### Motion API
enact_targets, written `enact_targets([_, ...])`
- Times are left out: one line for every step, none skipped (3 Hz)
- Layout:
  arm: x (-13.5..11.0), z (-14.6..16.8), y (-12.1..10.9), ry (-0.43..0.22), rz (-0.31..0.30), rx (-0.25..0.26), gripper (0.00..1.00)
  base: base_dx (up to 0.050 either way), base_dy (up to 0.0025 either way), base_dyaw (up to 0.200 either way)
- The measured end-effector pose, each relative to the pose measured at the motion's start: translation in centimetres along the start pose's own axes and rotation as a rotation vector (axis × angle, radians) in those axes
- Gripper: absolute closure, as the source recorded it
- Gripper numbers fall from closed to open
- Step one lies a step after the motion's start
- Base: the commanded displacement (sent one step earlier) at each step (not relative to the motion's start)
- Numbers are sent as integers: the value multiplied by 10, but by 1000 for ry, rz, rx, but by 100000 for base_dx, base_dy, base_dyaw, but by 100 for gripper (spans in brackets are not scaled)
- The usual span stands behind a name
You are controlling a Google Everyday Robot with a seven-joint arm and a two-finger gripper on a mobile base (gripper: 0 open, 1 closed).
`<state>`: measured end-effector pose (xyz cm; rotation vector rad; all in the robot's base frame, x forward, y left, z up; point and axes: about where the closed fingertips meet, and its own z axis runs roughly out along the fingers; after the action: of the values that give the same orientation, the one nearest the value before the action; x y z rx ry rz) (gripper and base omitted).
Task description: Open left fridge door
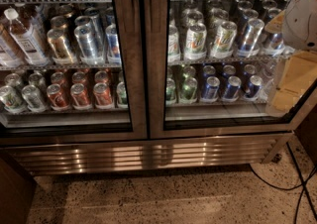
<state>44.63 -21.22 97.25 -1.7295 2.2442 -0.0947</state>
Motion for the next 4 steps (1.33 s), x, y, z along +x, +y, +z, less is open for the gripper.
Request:
enact_targets([-4,25,-3,12,4,-41,0,0,0,0])
enact_targets([-8,53,-1,41,-2,-81,0,0,0,0])
enact_targets([-11,81,3,81,-17,-110,0,0,0,0])
enact_targets([-11,81,3,81,-17,-110,0,0,0,0])
